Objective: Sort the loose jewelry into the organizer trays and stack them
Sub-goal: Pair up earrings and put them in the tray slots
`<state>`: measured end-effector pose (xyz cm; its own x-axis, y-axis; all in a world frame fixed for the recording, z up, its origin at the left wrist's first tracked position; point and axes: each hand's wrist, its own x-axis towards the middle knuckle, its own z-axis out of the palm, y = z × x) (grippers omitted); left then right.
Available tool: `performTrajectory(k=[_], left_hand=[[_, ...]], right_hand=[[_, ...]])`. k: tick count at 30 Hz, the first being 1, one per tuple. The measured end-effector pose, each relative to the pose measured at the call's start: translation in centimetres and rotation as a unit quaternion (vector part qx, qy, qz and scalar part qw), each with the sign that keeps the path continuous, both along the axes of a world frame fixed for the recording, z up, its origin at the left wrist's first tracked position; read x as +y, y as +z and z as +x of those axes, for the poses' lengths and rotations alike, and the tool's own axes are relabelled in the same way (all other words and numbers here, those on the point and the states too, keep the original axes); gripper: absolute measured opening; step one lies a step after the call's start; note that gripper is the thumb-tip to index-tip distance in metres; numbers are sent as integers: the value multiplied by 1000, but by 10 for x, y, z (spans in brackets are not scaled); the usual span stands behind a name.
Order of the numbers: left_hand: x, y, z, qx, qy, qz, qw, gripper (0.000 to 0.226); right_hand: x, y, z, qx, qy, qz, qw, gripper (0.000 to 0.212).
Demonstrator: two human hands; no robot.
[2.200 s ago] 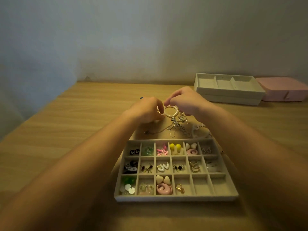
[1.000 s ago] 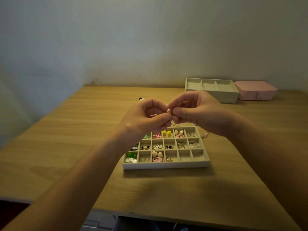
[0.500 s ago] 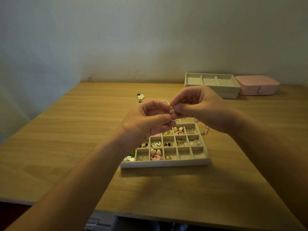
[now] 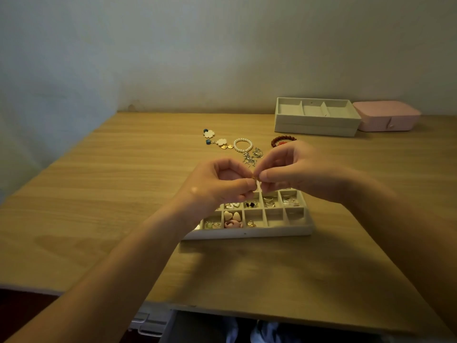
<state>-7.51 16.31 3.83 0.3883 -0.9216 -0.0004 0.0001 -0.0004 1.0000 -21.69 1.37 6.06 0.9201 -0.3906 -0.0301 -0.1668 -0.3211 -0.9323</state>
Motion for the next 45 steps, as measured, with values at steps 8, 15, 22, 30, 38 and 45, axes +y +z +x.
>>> performTrajectory(k=[8,15,22,30,38,45], left_hand=[[1,-19,0,-217,40,-1,975,21],[2,-29,6,-351,24,11,936,23],[5,-26,4,-370,-17,61,927,35],[5,-29,5,-364,-18,53,930,34],[4,-29,8,-325,-23,58,944,33],[4,-26,7,-311,-33,60,948,31]], right_hand=[[5,-13,3,50,-28,92,994,13],[3,-15,5,114,-28,0,993,13],[9,-17,6,162,-10,-118,980,14],[22,-12,13,203,27,-217,954,15],[37,-10,28,242,13,-307,920,16],[41,-13,25,226,-15,-330,916,18]])
